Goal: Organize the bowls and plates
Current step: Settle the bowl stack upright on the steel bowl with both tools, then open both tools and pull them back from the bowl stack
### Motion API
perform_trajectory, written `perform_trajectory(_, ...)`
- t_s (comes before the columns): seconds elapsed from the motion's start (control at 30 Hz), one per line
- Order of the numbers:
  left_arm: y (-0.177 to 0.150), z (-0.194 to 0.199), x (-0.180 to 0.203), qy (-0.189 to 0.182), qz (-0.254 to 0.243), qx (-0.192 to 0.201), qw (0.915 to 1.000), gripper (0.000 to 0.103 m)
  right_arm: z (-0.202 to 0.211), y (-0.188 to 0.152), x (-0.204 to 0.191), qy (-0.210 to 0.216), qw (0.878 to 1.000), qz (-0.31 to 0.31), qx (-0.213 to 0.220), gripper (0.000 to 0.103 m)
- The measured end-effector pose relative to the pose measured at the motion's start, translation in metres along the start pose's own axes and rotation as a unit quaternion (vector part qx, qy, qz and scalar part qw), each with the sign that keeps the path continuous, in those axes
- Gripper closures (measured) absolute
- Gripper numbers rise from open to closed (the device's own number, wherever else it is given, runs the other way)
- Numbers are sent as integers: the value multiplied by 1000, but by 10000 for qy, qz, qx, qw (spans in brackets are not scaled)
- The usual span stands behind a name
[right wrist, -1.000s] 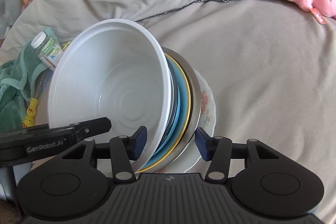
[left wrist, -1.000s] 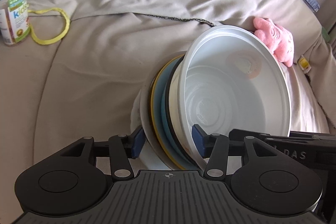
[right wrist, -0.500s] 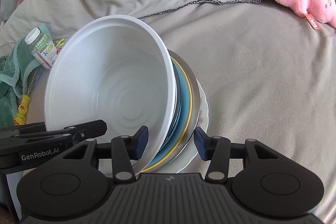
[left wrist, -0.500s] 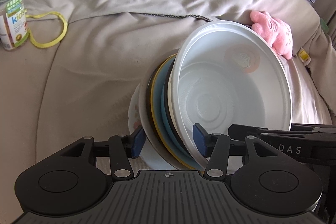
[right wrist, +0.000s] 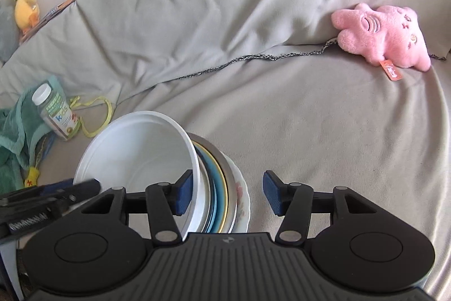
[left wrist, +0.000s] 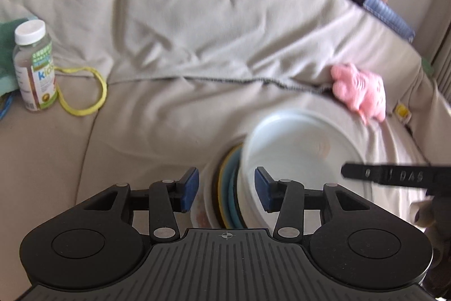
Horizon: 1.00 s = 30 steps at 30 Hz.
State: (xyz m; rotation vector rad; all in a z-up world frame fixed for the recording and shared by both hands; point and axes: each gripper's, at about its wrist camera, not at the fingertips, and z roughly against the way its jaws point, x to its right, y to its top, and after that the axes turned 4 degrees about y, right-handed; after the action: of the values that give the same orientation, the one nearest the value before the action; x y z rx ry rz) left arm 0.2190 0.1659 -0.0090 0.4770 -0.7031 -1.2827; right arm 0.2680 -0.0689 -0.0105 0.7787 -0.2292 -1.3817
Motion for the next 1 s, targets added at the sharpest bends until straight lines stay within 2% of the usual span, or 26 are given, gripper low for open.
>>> perform_trajectory(0.2, 8, -7, -9, -186, 295, 168, 9993, 52, -14, -3, 5, -51, 9999, -111, -62, 50)
perform_trajectory(0.47, 4, -1, 1, -84, 77, 301, 9995, 57, -15, -8, 1, -67, 9999, -36, -93, 50)
perform_trajectory(0.63, -4, 11, 4, -141, 40, 385, 9992, 57, -1, -13, -8, -111, 9997, 189, 142, 50)
perform_trajectory(0.77, -24, 42, 3, -82, 44, 833, 9965, 57, 26, -28, -17, -3, 9977, 392, 558, 50)
perform_trajectory(0.9, -63, 68, 16, -25, -166, 1305, 9913, 57, 50, -53, -24, 167, 9940, 629, 879, 50)
perform_trajectory(1.0, -97, 70, 32, -17, -303, 1229, 9920, 57, 65, -80, -22, 295, 9914, 686, 1071, 50)
